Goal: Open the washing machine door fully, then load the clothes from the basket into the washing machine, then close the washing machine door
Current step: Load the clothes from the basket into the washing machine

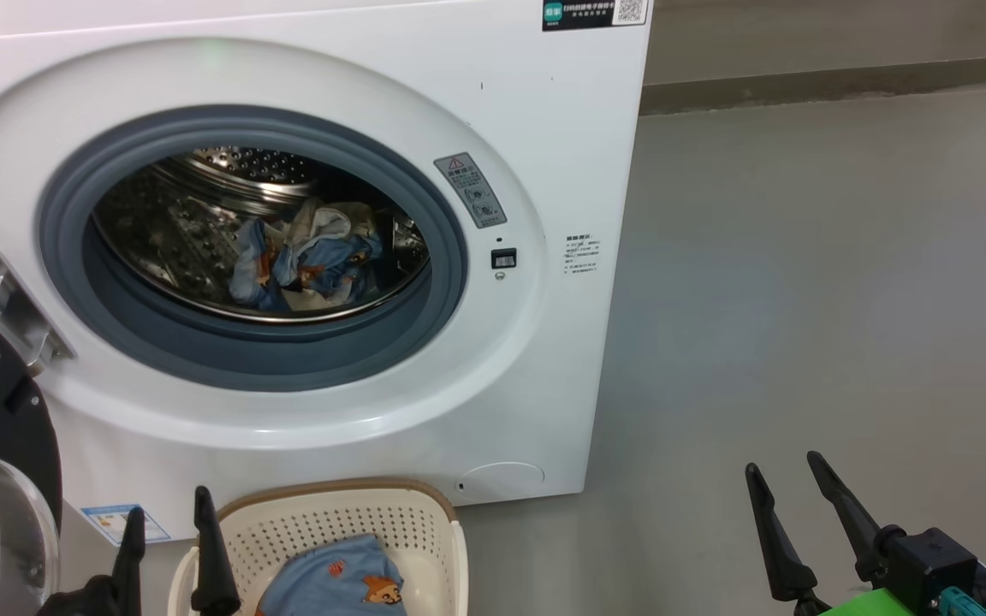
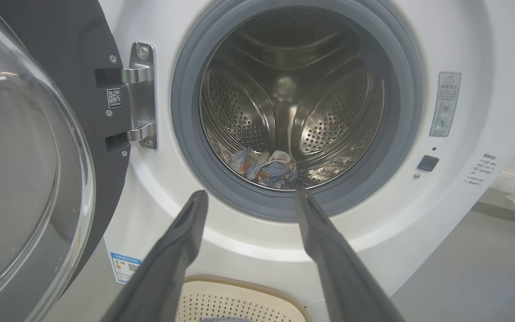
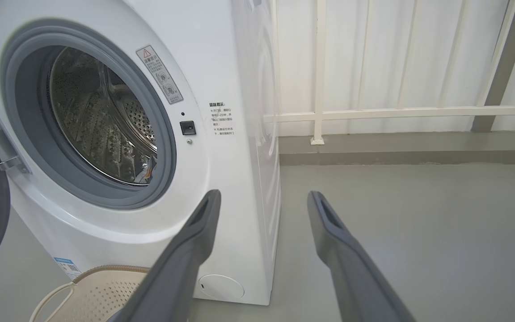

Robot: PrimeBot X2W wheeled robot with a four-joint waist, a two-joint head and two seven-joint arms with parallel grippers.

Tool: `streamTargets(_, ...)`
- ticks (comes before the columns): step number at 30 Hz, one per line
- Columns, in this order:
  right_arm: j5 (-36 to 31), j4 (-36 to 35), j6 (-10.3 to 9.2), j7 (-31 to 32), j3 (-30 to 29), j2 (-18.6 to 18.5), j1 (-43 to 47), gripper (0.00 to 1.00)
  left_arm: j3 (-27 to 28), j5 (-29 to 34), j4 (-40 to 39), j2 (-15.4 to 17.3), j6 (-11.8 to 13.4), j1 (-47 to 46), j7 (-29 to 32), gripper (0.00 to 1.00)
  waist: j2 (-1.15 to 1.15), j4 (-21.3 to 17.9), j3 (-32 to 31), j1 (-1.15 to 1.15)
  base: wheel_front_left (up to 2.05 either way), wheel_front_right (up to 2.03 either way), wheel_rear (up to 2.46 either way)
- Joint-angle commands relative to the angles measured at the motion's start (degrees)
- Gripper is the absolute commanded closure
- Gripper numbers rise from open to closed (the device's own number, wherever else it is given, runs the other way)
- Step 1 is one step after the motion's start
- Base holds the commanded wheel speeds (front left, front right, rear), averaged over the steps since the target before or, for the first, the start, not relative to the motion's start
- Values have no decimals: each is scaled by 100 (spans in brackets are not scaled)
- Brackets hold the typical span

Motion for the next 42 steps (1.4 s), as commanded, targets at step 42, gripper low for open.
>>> streamTargets(42, 287, -16, 9, -43, 601, 63, -1562, 0, 282, -643, 4912, 522, -366, -3343, 1317, 0, 0, -616, 3051, 0, 0, 0, 0)
